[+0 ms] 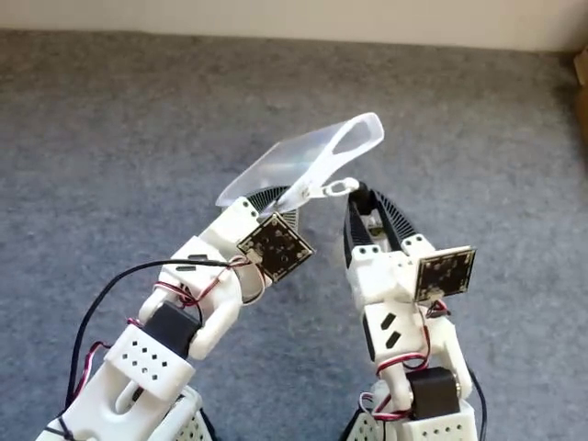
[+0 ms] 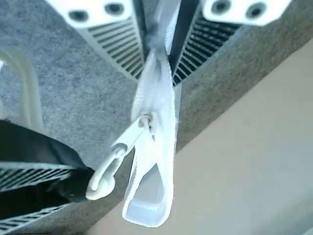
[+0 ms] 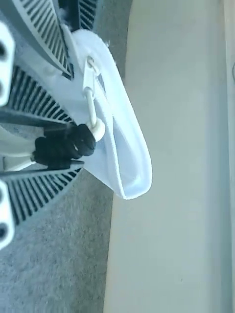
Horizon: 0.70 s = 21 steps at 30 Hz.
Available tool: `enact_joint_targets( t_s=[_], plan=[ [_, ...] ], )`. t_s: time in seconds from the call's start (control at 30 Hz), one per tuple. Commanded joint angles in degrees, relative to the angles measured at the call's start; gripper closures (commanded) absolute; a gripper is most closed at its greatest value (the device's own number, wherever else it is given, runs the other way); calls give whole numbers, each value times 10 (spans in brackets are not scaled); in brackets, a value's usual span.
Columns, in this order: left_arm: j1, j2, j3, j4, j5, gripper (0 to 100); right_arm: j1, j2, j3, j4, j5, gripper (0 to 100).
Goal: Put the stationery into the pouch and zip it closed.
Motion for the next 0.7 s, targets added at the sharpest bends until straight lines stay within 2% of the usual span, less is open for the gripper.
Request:
enact_joint_targets(
  t_s=[0.0, 0.07, 0.17, 0.47, 0.57, 0.67],
  plan=[
    [-20, -2, -1, -2, -4, 994, -43, -7, -87, 84, 69, 992],
    [-20, -2, -1, -2, -4, 994, -96, -7, -109, 131, 104, 992],
    [-20, -2, -1, -2, -4, 994, -148, -7, -140, 176, 113, 992],
    [-16, -2, 1, -2, -4, 994, -219, -7, -203, 222, 112, 992],
    [-17, -2, 1, -2, -4, 994, -214, -7, -201, 199, 112, 992],
    [-18, -2, 2, -2, -4, 994, -176, -7, -196, 149, 107, 992]
  ],
)
